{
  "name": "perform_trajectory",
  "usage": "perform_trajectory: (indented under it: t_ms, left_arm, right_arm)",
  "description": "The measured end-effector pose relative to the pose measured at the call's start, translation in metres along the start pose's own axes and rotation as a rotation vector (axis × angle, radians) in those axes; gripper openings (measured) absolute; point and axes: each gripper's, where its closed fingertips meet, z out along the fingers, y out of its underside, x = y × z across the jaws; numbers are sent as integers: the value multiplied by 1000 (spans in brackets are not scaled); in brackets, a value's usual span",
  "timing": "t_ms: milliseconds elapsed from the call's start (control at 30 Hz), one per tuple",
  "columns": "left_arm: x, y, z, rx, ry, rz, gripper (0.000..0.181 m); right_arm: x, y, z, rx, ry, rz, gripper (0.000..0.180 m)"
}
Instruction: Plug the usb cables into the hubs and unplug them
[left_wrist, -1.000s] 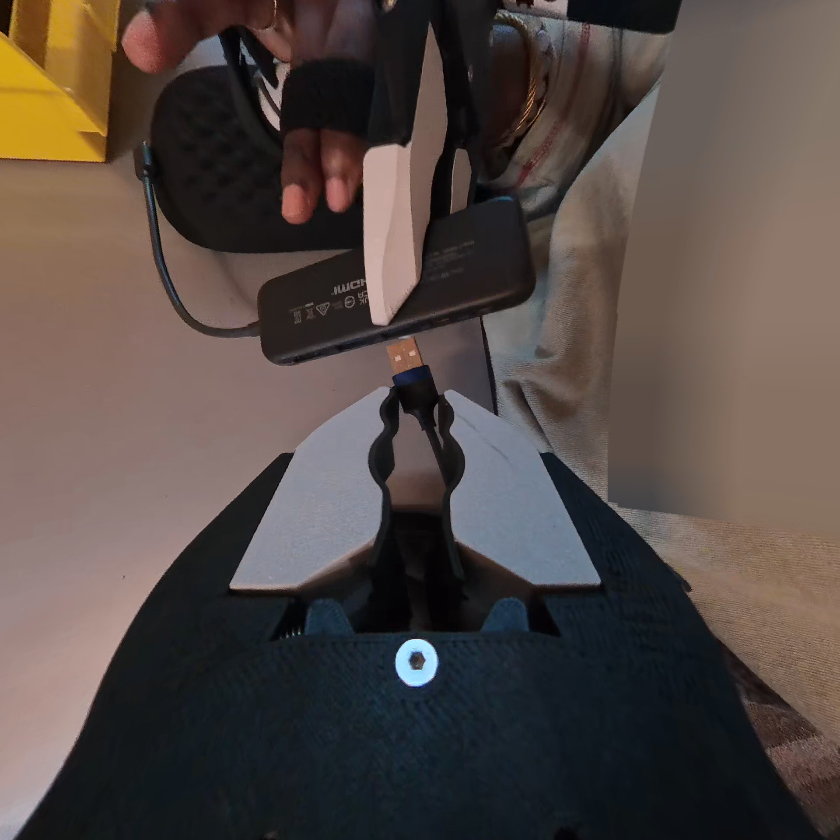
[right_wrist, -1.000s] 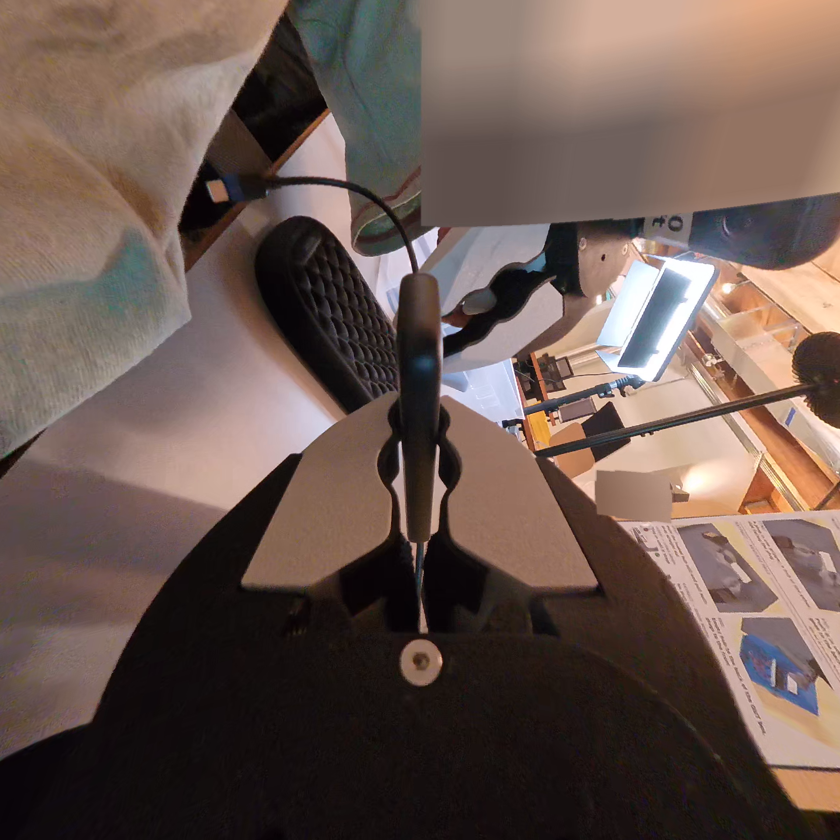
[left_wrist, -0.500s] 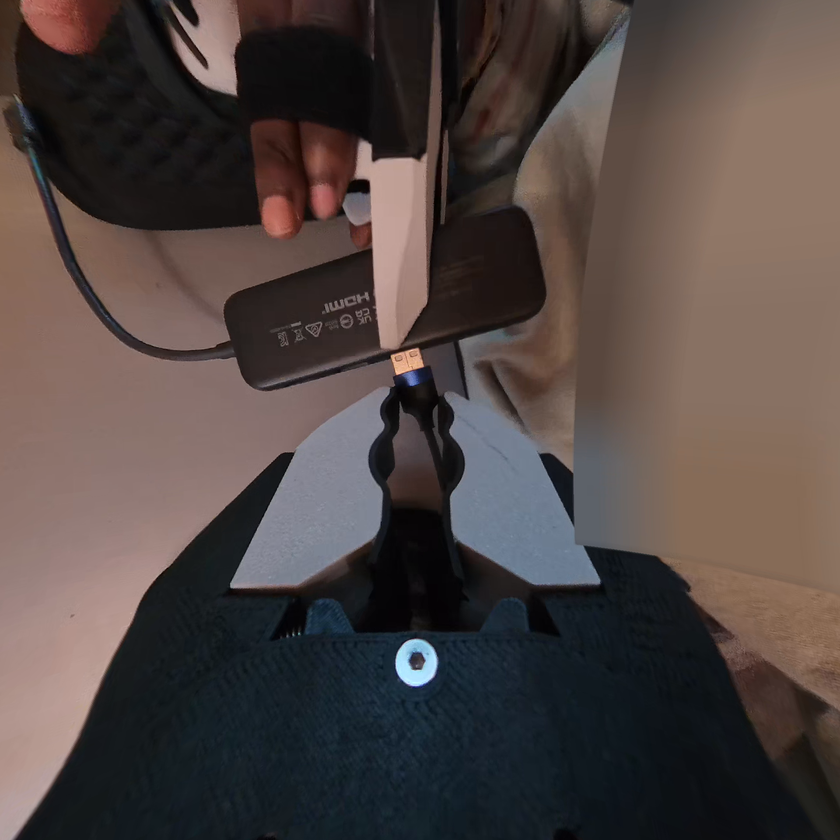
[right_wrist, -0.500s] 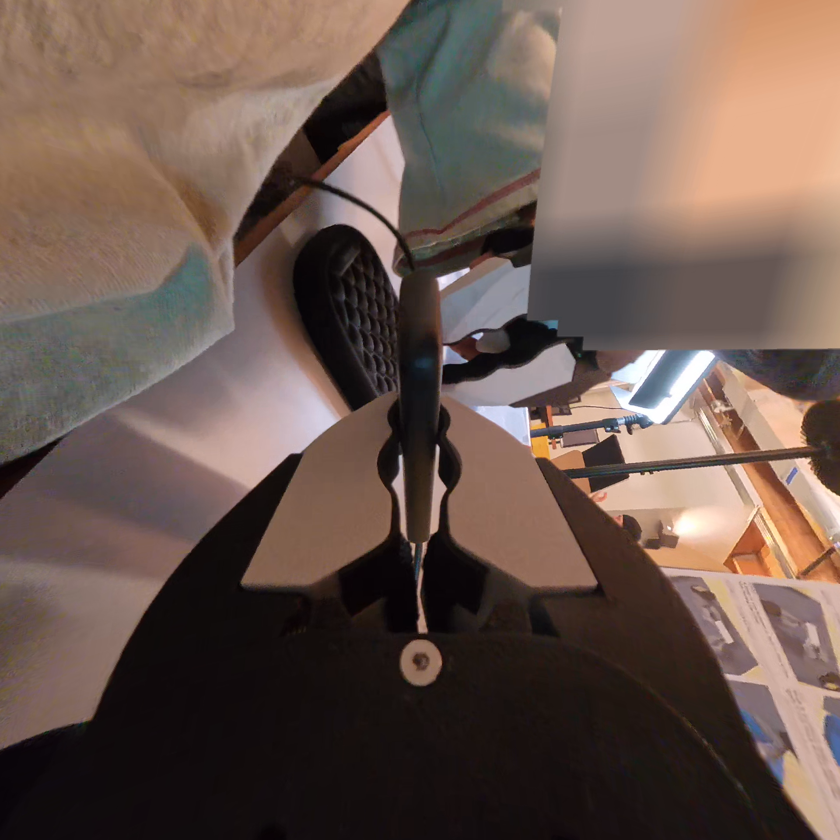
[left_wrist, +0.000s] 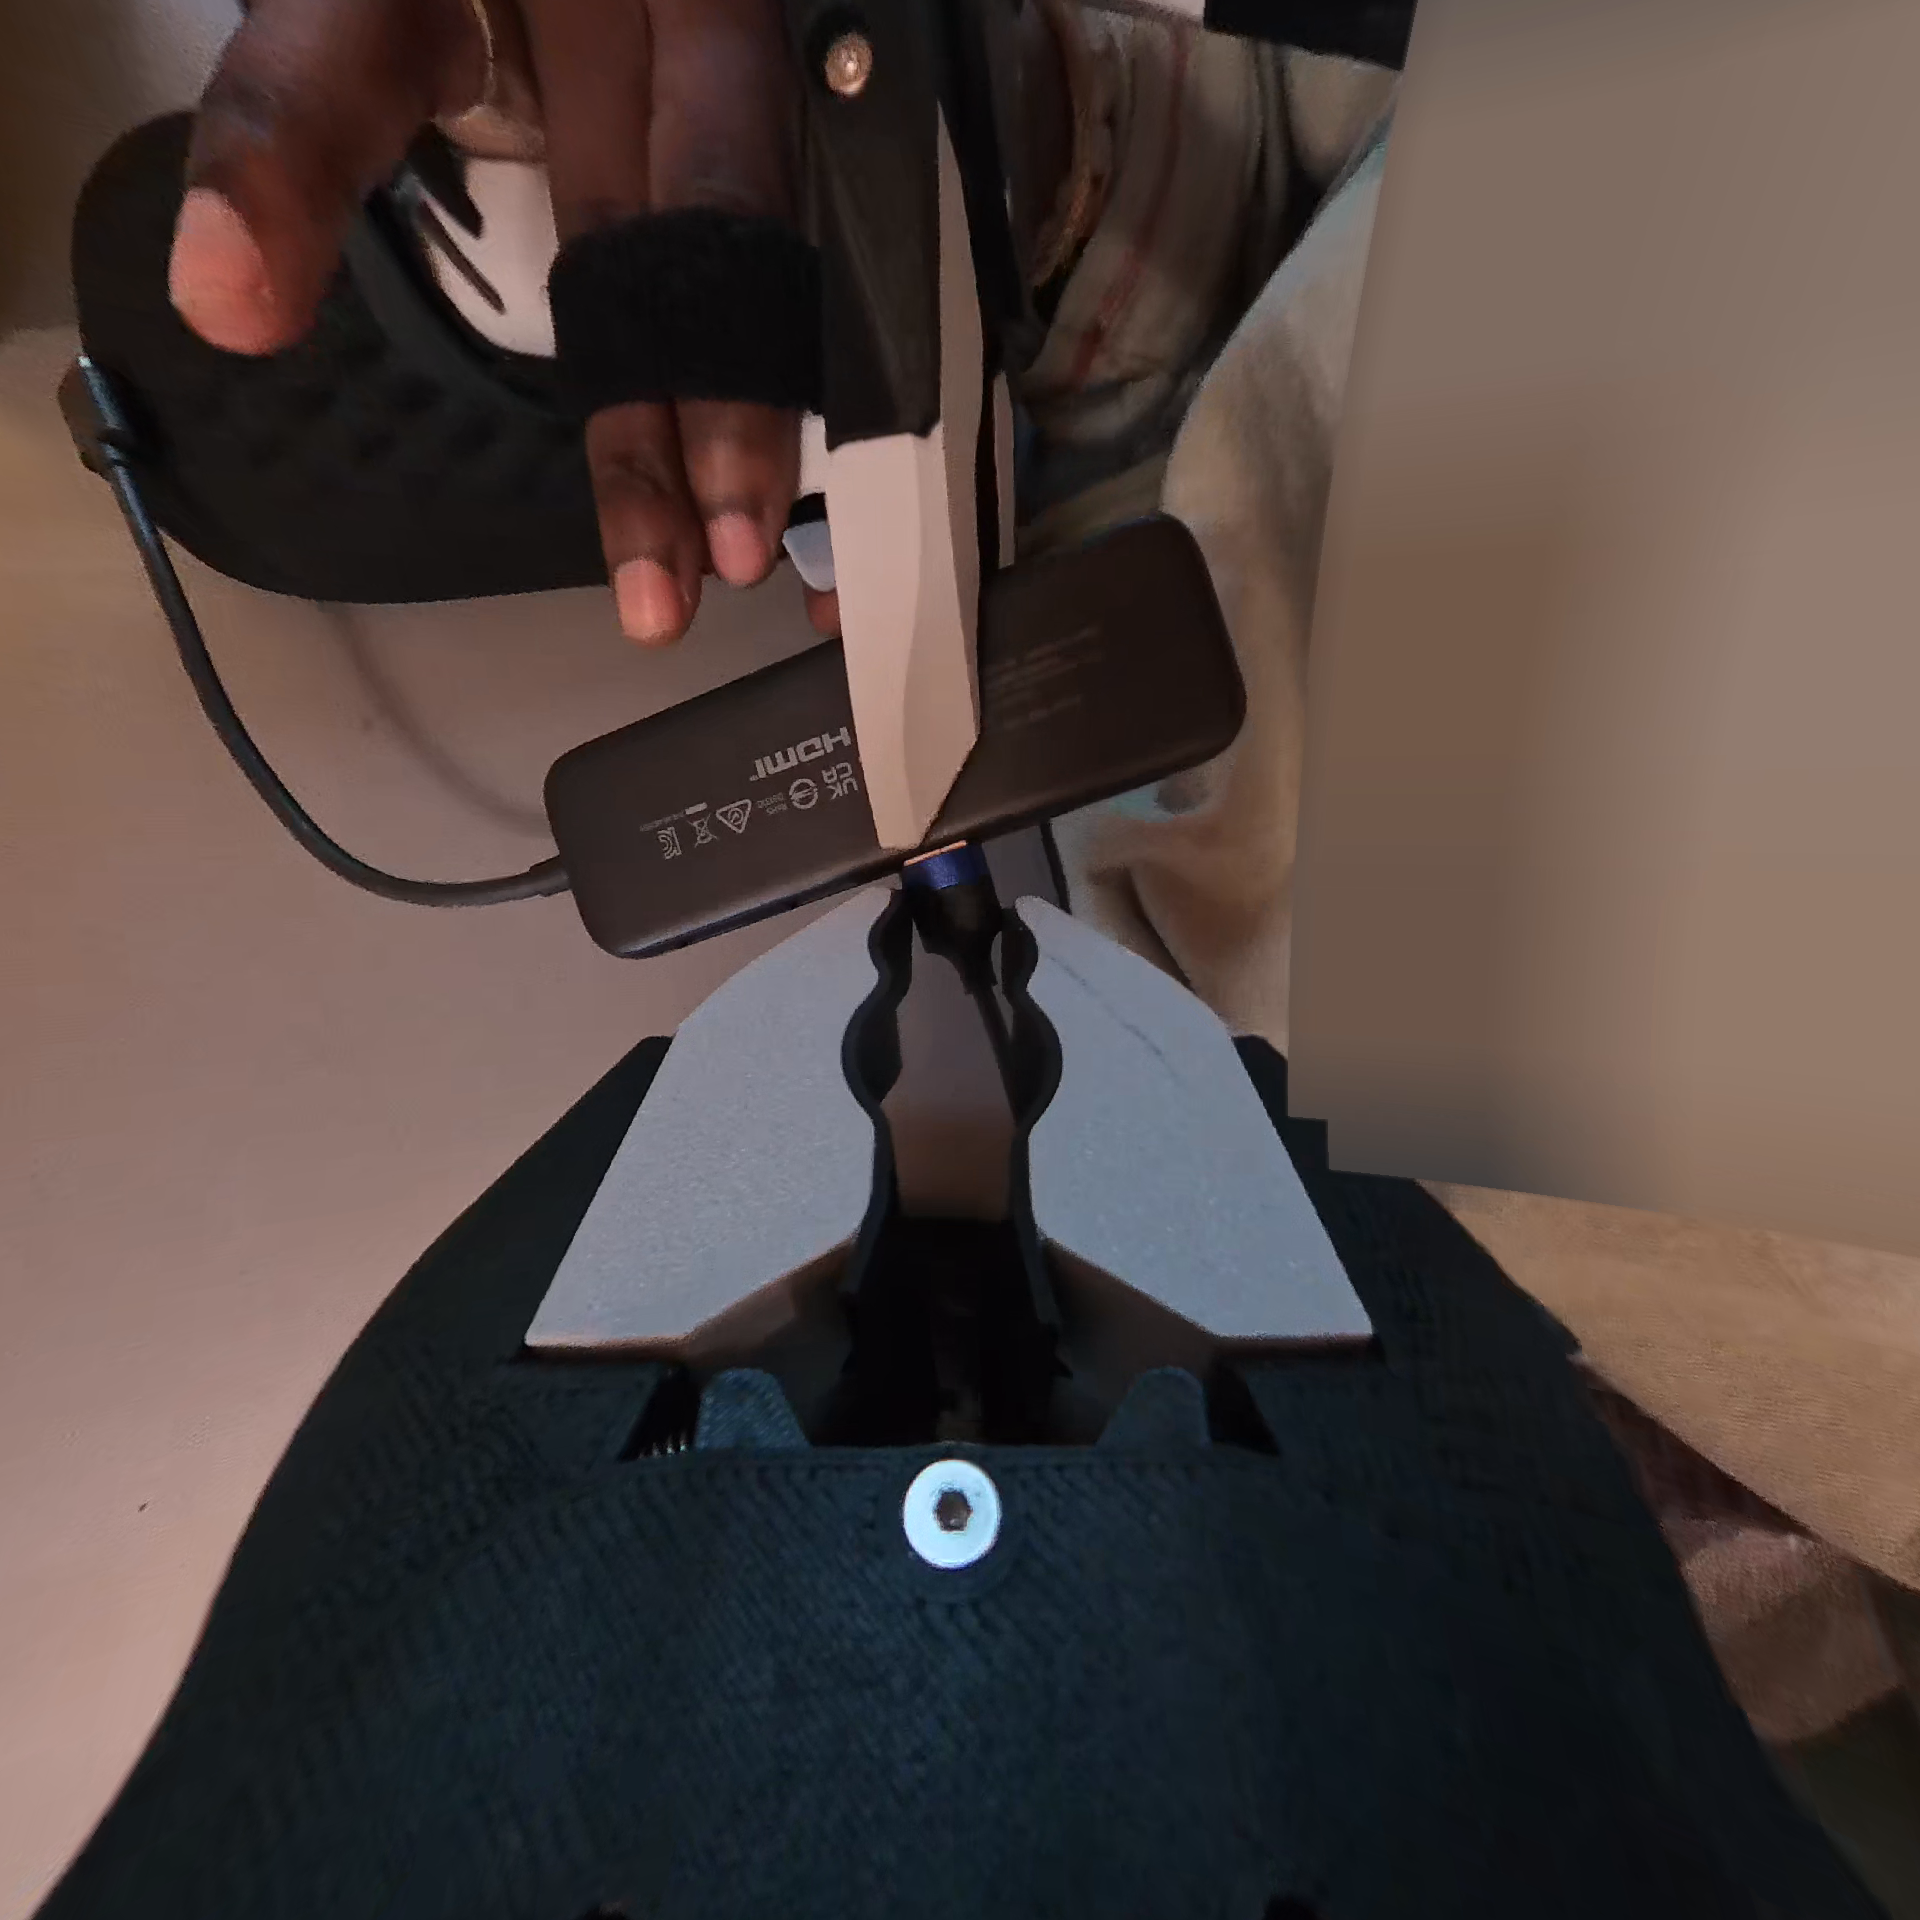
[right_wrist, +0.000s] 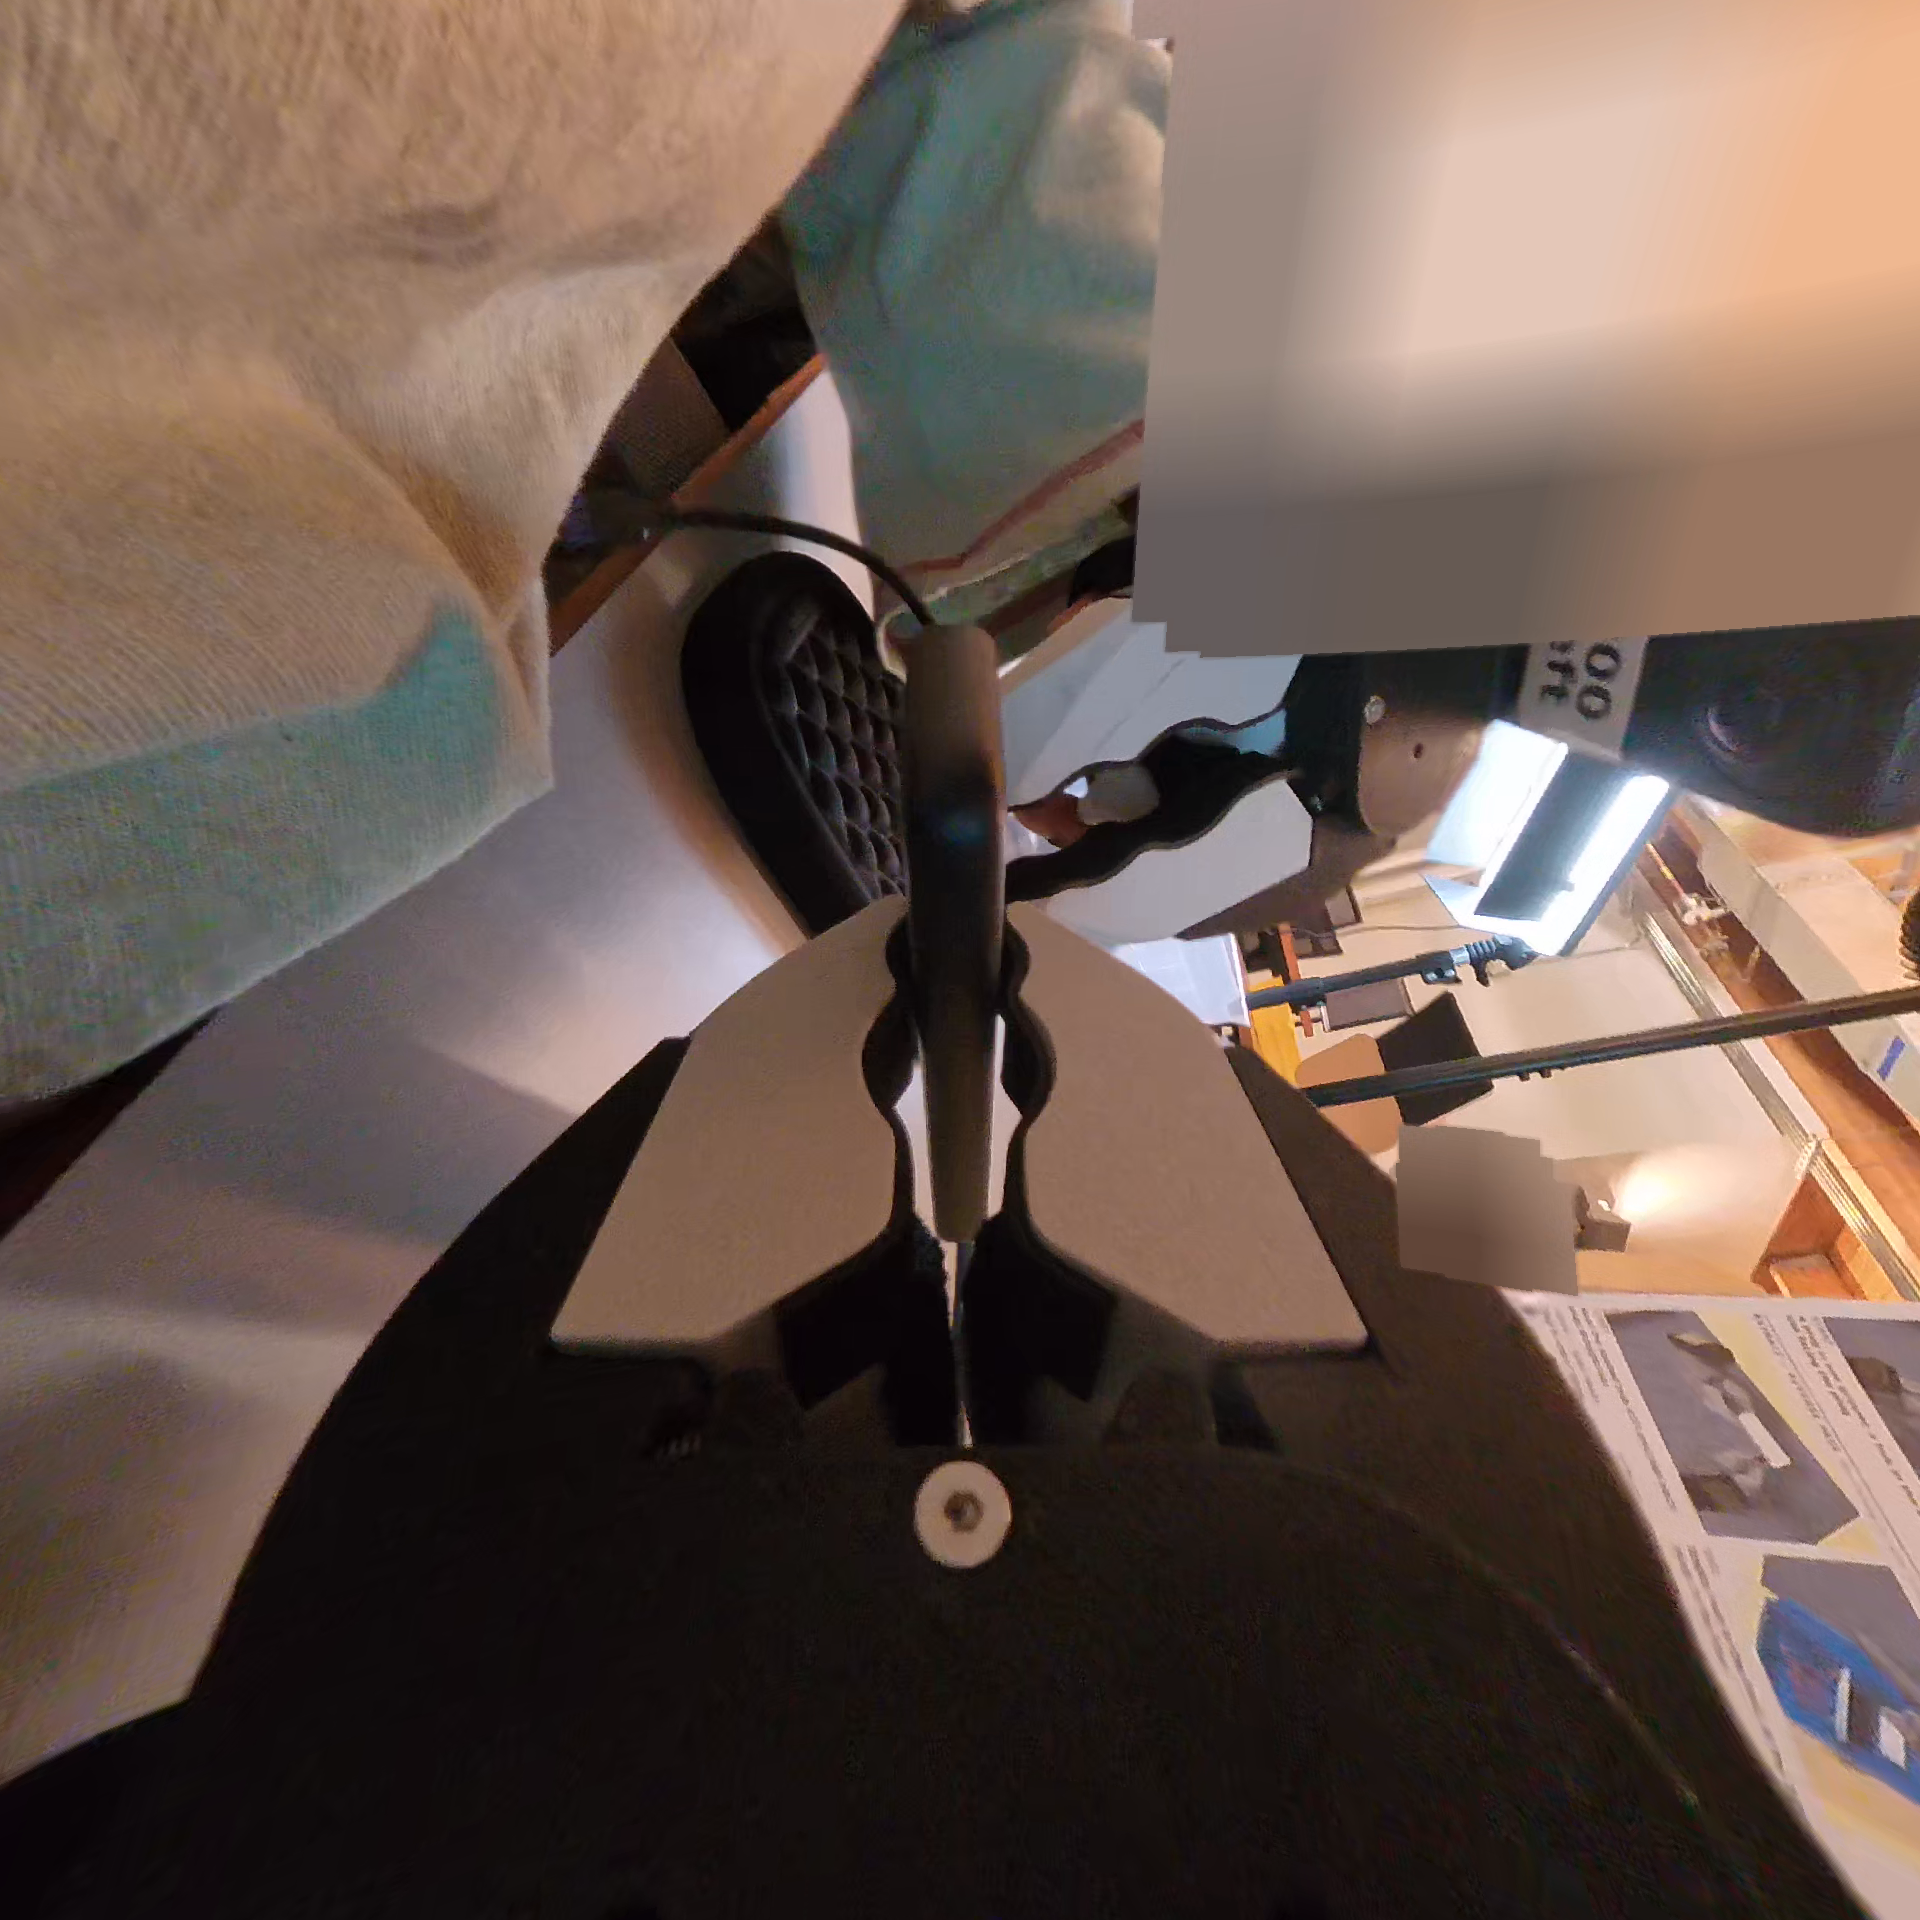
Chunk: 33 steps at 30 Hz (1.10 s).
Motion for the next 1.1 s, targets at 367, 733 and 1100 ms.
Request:
perform_trajectory:
  t_ms: [367, 733, 1100]
  left_arm:
    - [-24, -45, -180, 955, -891, 74, 50]
    - [-41, 104, -281, 673, -1477, -219, 51]
    - [-34, 255, -260, -191, -1462, -668, 36]
  right_arm:
    - [56, 6, -51, 222, 385, 332, 12]
    - [75, 14, -76, 355, 505, 499, 13]
    - [73, 17, -73, 331, 492, 504, 12]
